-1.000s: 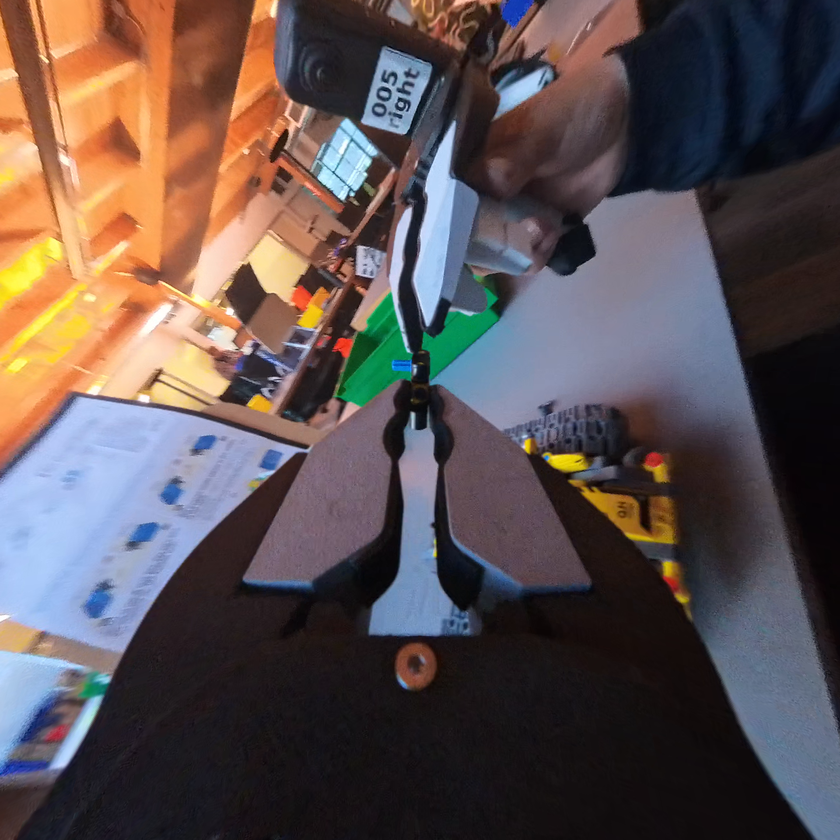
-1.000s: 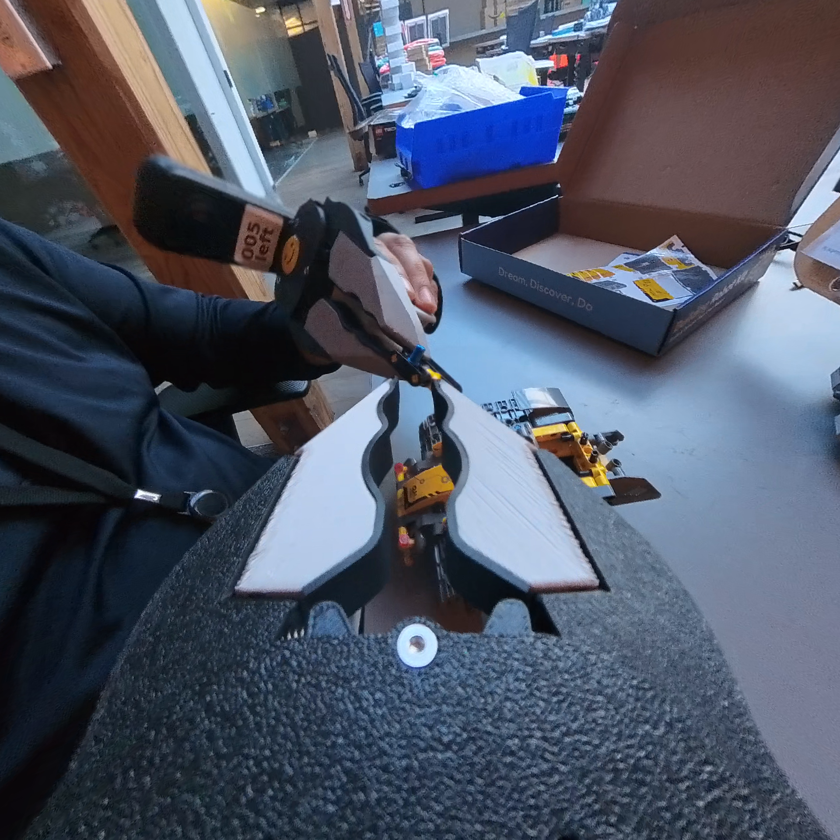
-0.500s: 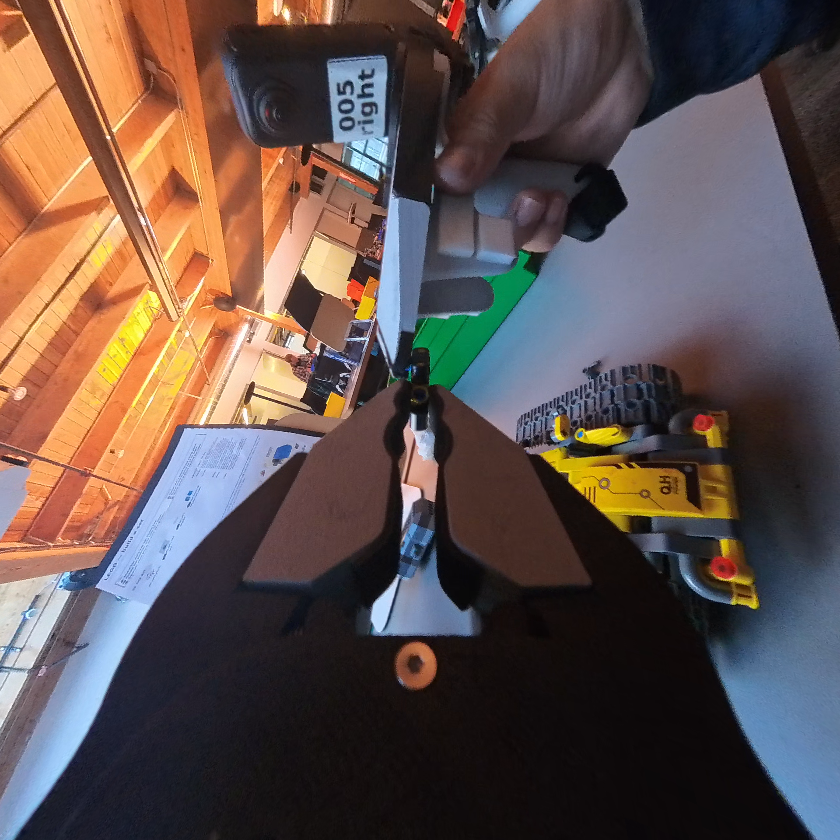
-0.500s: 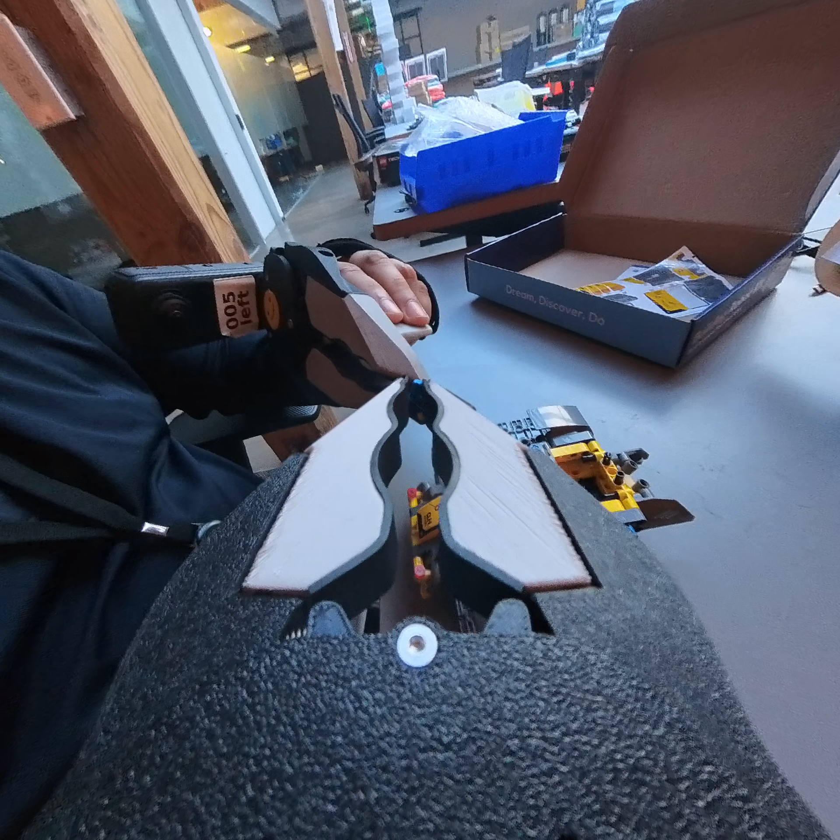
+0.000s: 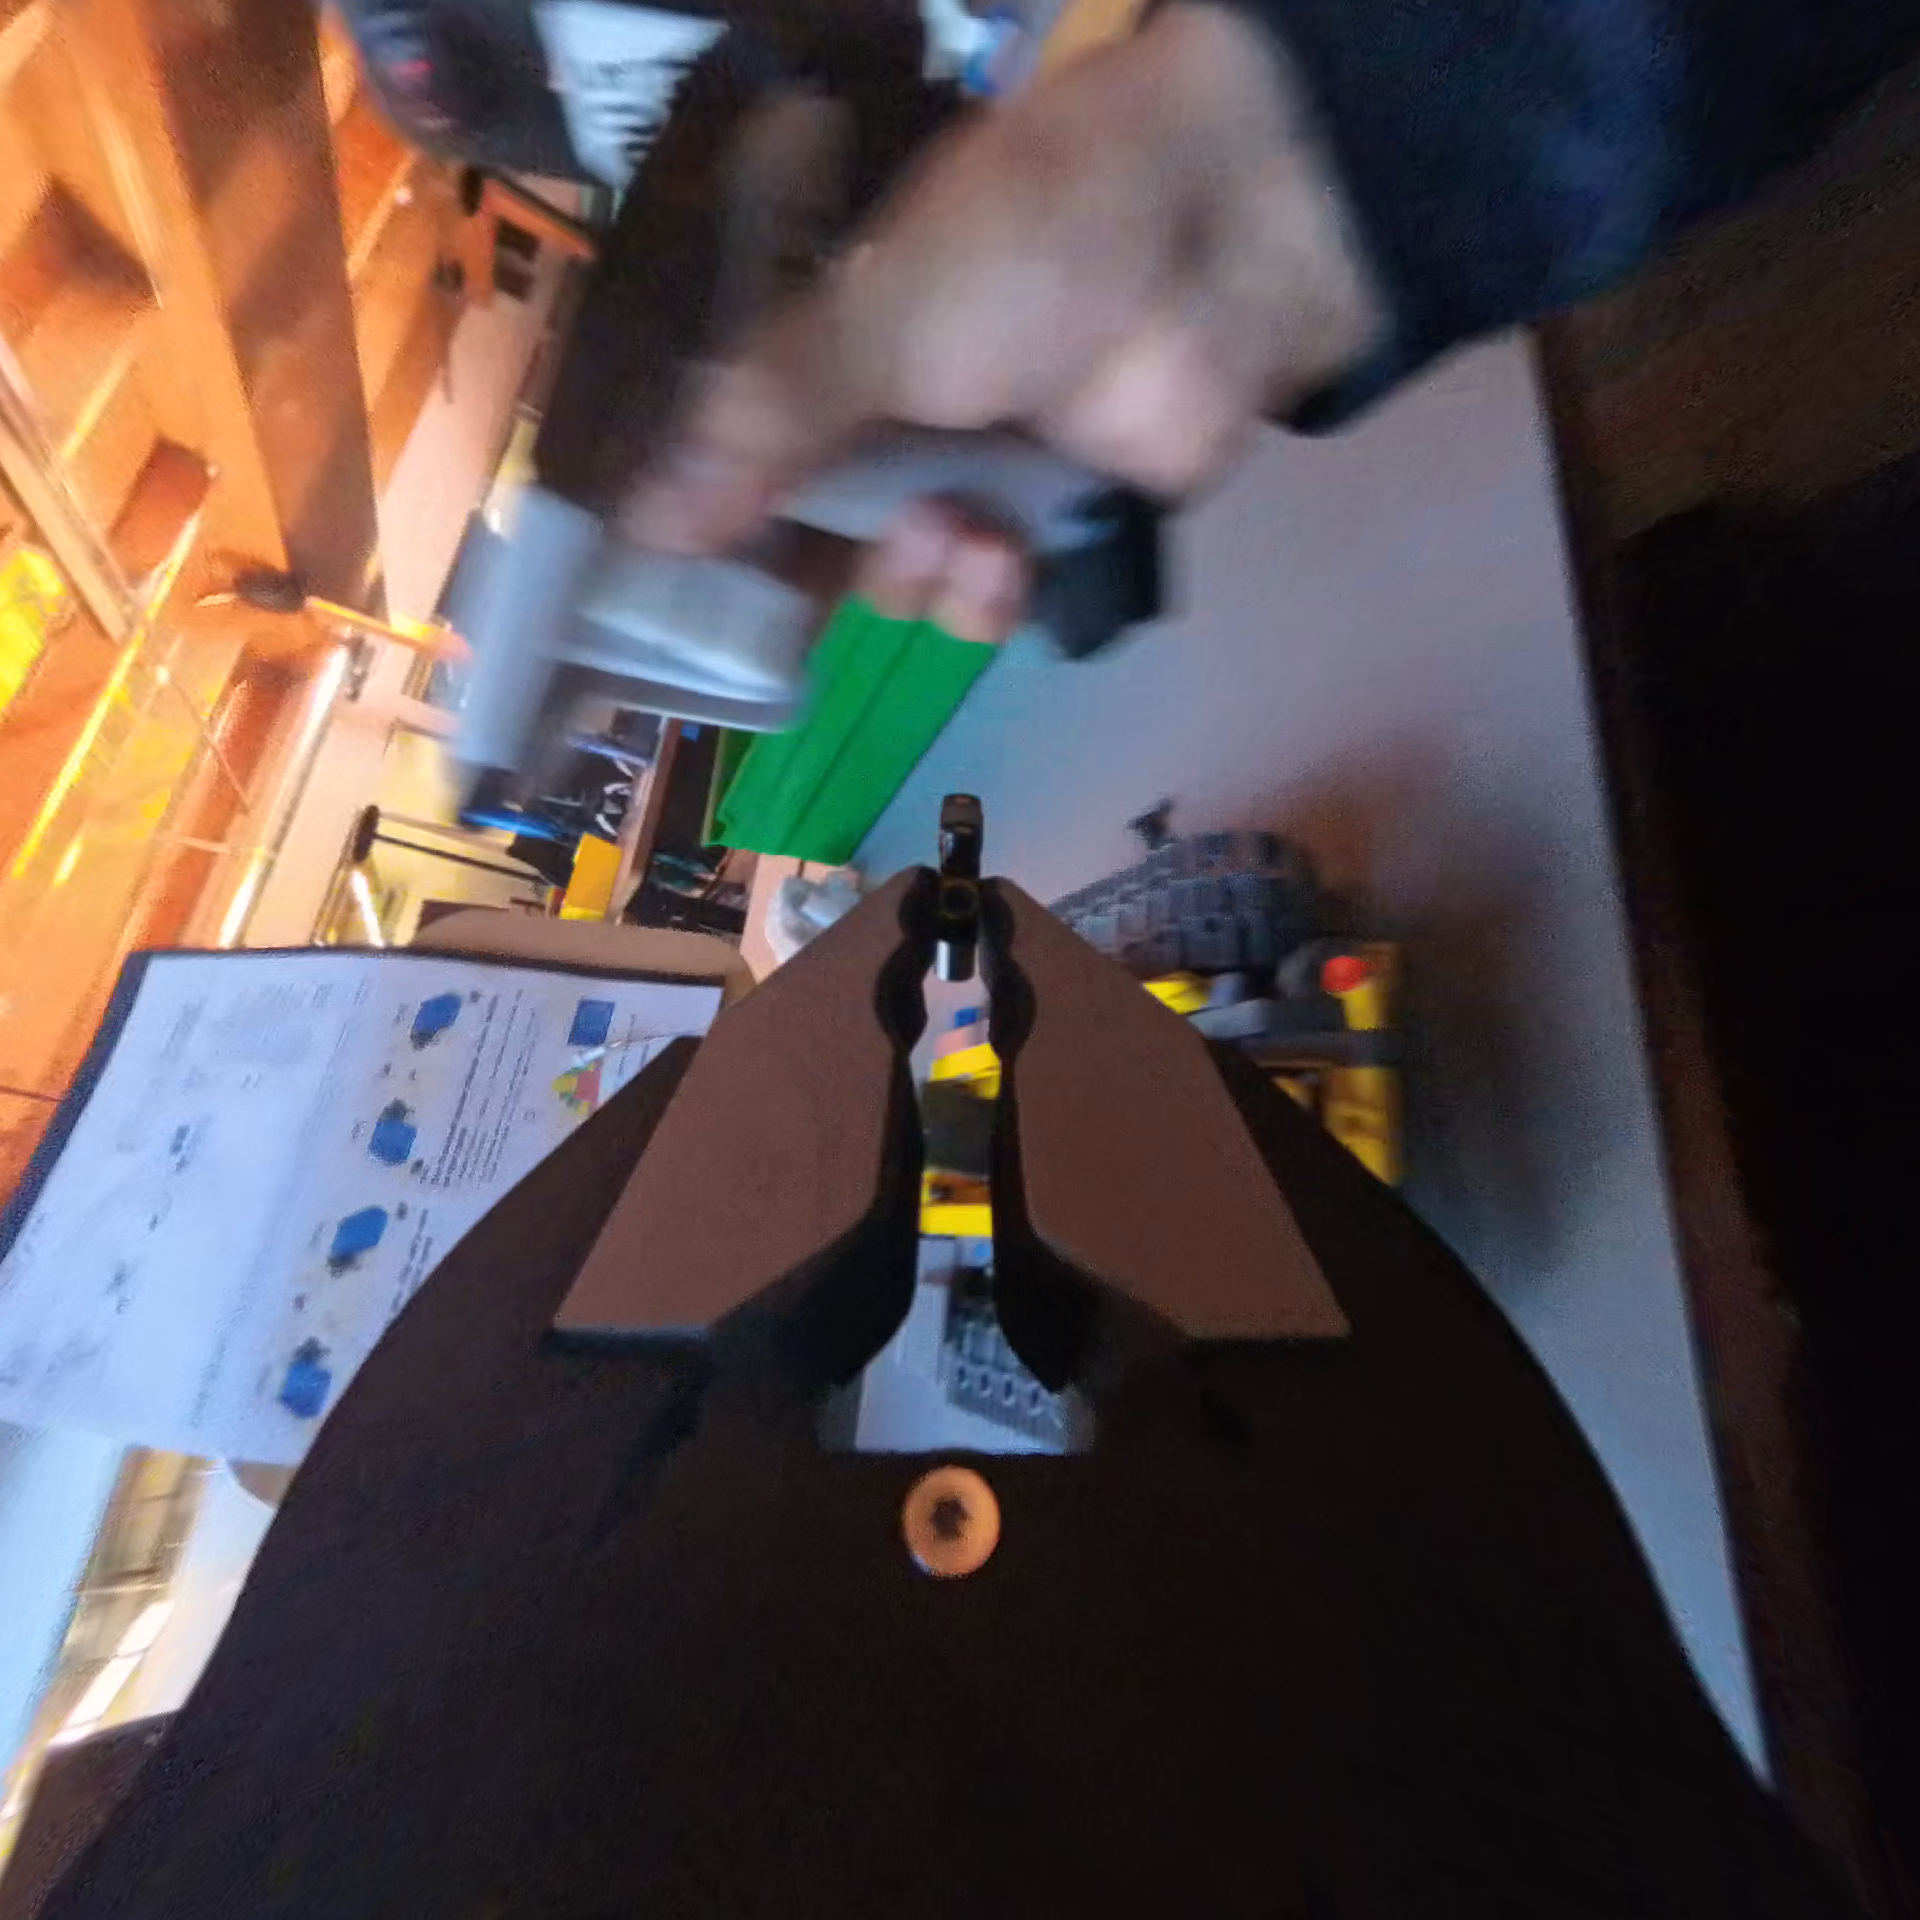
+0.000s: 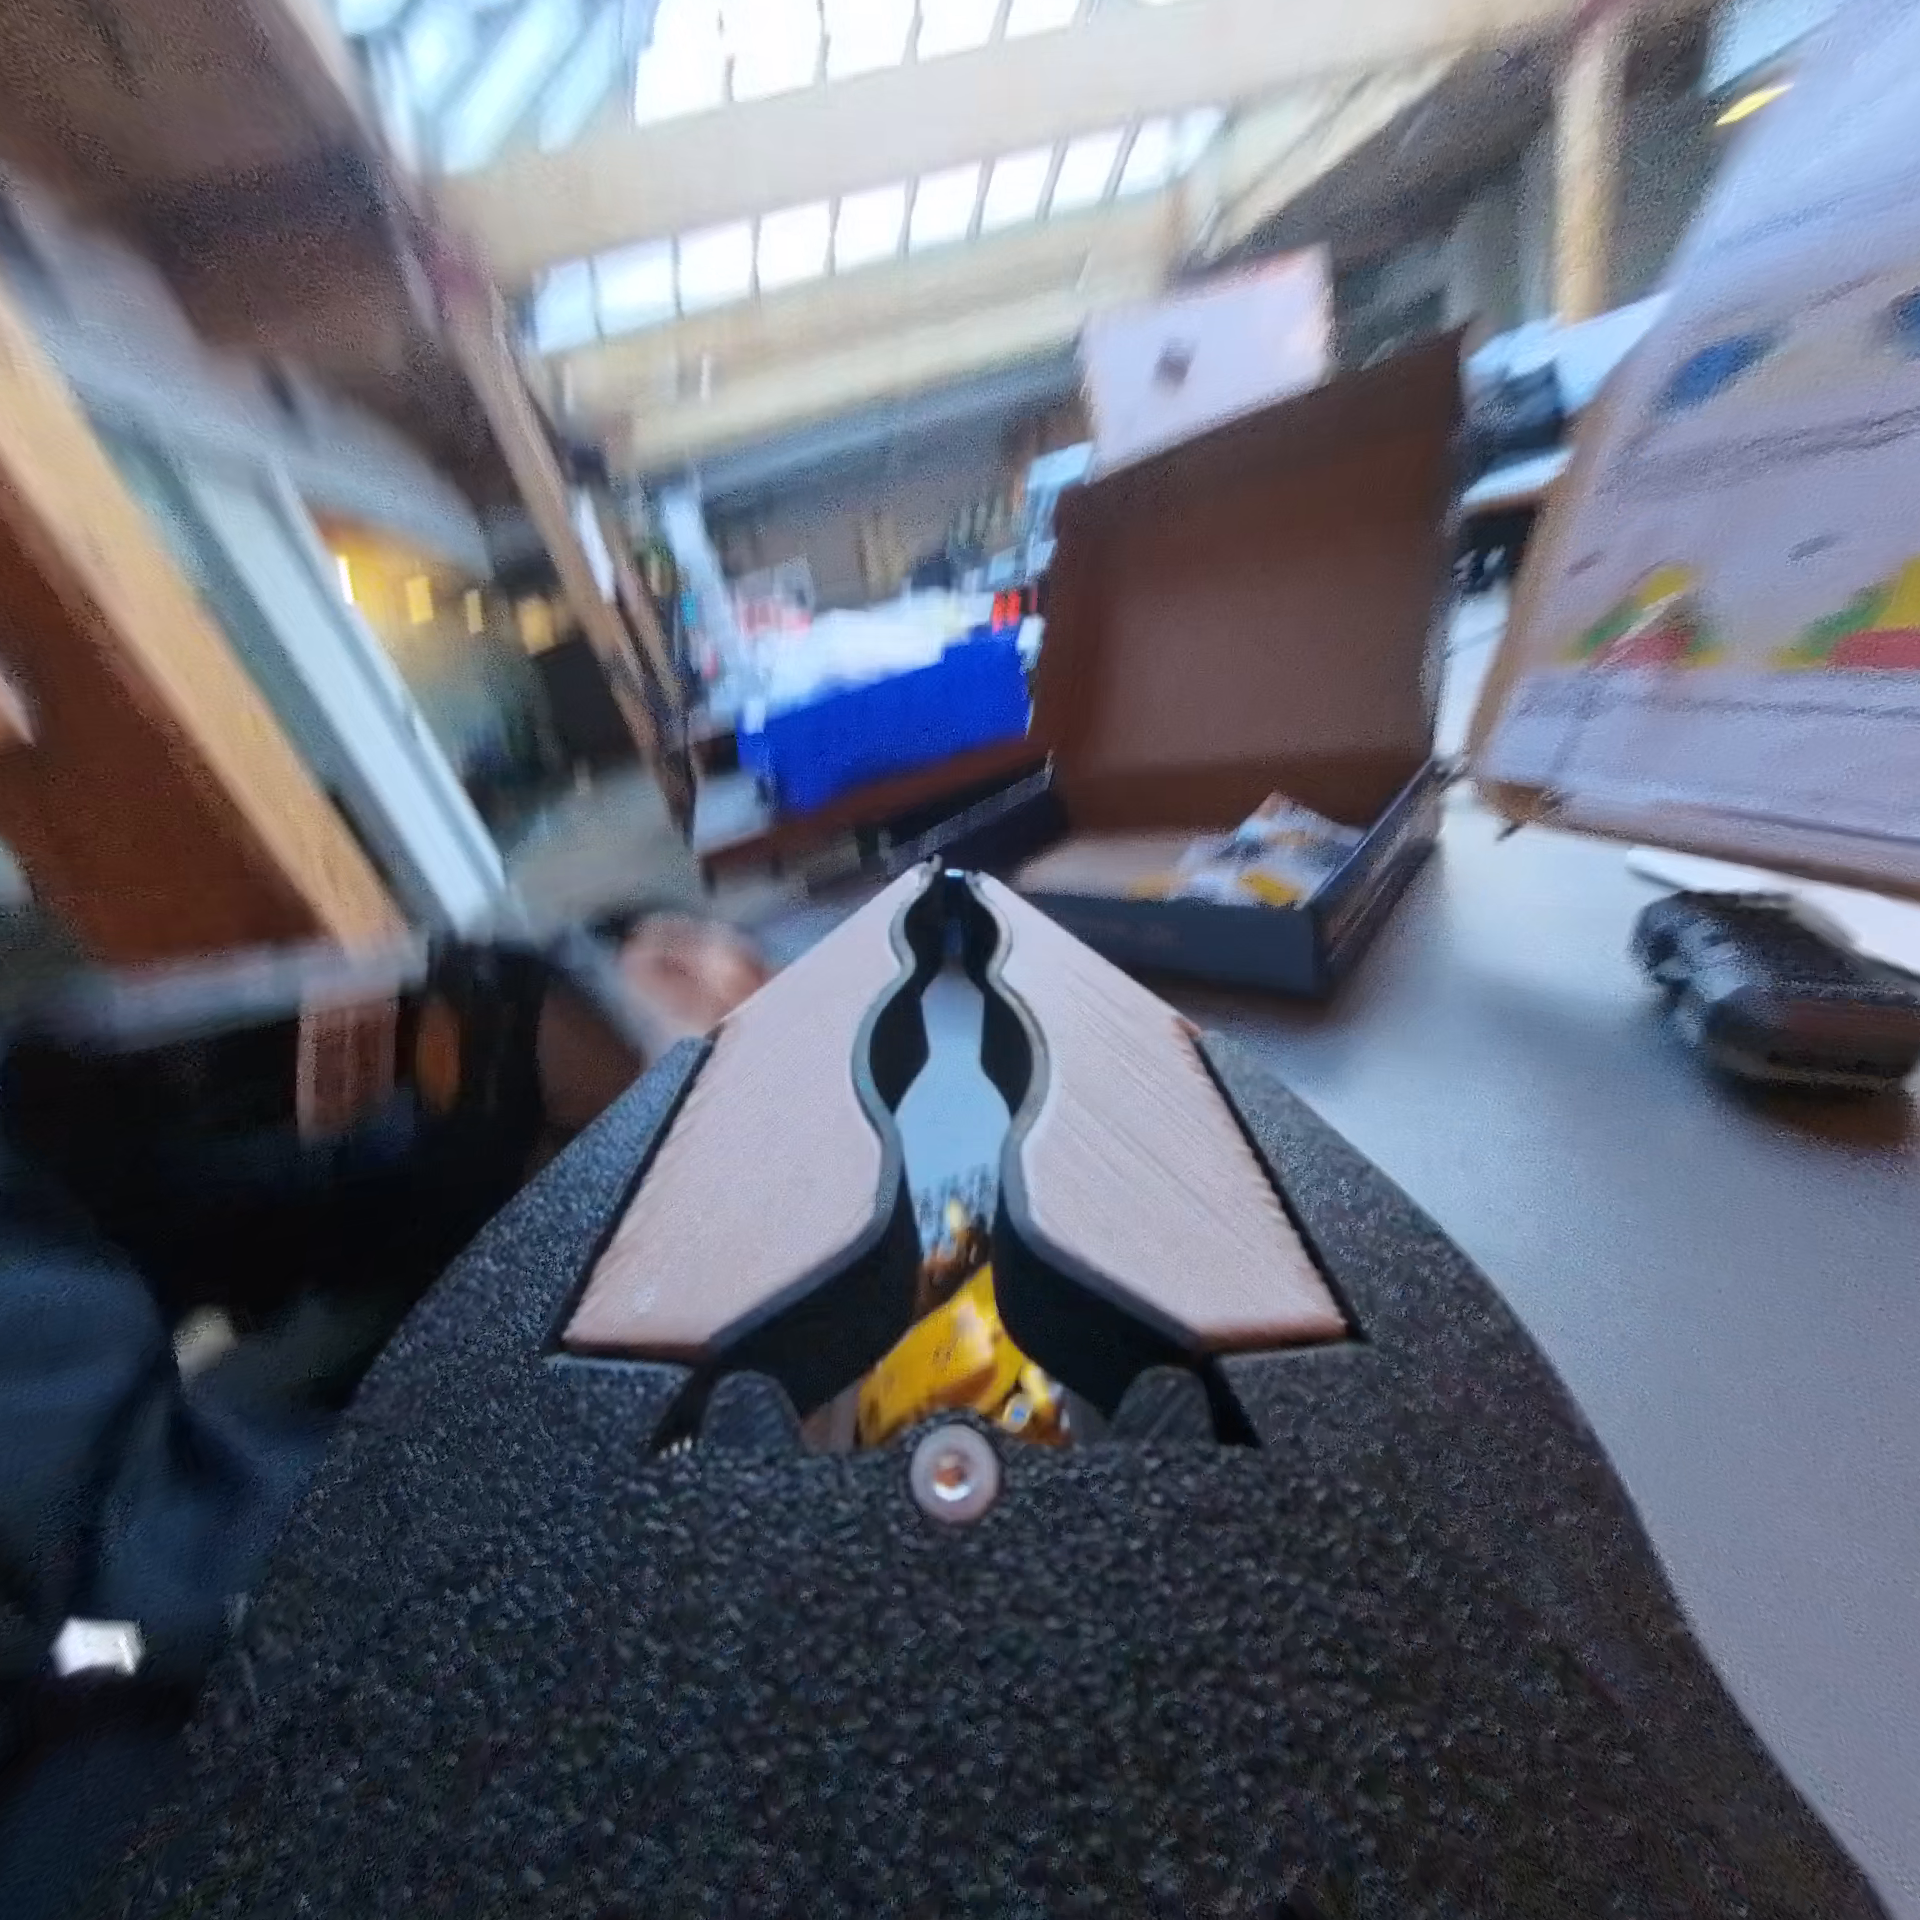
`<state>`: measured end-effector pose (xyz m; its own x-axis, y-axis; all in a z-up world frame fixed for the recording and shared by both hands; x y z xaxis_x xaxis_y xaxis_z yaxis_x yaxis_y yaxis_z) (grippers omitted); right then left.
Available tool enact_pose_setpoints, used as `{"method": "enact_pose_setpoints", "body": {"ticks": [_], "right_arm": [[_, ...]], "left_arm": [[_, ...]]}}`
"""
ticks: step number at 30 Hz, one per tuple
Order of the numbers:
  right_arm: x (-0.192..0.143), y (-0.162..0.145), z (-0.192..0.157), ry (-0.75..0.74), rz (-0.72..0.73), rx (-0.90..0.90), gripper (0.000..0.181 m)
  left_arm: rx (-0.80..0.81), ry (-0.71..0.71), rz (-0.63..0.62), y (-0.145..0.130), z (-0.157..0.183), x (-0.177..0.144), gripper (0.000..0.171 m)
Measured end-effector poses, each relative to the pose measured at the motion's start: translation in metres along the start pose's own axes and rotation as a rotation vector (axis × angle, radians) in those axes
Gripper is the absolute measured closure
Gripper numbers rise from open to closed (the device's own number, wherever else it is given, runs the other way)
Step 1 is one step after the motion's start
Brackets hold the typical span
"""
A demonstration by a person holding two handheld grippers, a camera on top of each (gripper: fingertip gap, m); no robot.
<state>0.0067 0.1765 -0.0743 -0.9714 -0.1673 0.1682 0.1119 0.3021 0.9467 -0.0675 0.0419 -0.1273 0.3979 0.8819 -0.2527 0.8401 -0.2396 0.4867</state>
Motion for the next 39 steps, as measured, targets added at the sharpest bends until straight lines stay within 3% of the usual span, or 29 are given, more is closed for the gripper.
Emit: {"method": "enact_pose_setpoints", "body": {"ticks": [1,3,5,8,11,15,20,26,31,36,39], "right_arm": [[-0.009,0.015,0.012,-0.002,0.066,0.052,0.181],[-0.017,0.023,0.021,0.053,0.027,0.102,0.181],[-0.021,0.014,0.021,0.007,-0.024,0.062,0.181],[-0.02,0.007,0.022,0.049,-0.091,0.101,0.181],[-0.026,0.008,0.035,-0.036,-0.146,0.035,0.181],[-0.041,-0.003,0.057,-0.182,-0.396,-0.066,0.179],[-0.057,-0.058,0.09,-0.289,-0.848,-0.057,0.18],[-0.057,-0.098,0.107,-0.303,-1.022,-0.009,0.177],[-0.061,-0.089,0.107,-0.305,-0.982,-0.004,0.171],[-0.063,-0.058,0.099,-0.283,-0.812,-0.023,0.17],[-0.05,-0.034,0.071,-0.088,-0.606,0.034,0.169]], "left_arm": [[0.067,0.038,-0.049,-0.001,0.012,0.008,0.167],[0.063,0.104,-0.116,-0.014,0.009,0.02,0.166],[-0.038,0.122,-0.079,-0.023,-0.012,0.015,0.167],[-0.049,0.195,-0.022,-0.024,-0.029,0.001,0.167],[-0.046,0.211,-0.026,-0.023,-0.032,-0.001,0.167],[0.01,0.217,-0.052,-0.025,-0.029,0.002,0.167],[0.009,0.181,-0.078,-0.029,-0.024,0.006,0.167],[0.044,0.191,-0.092,-0.031,-0.025,0.005,0.167],[0.031,0.192,-0.089,-0.034,-0.026,0.006,0.167],[0.062,0.203,-0.082,-0.031,-0.027,0.004,0.167],[0.135,0.249,-0.04,-0.025,-0.026,0.001,0.167]]}}
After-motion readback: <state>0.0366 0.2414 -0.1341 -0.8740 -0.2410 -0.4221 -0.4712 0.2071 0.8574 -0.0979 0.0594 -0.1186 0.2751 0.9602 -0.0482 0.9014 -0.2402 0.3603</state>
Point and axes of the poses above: each gripper's, where its closed fingertips meet, x out along the fingers, y out of its top, z = x × y across the jaws, the point moved 8 cm from there along -x, back along the fingers, and after that the axes turned 2 degrees about -x, right-handed, at the moved point
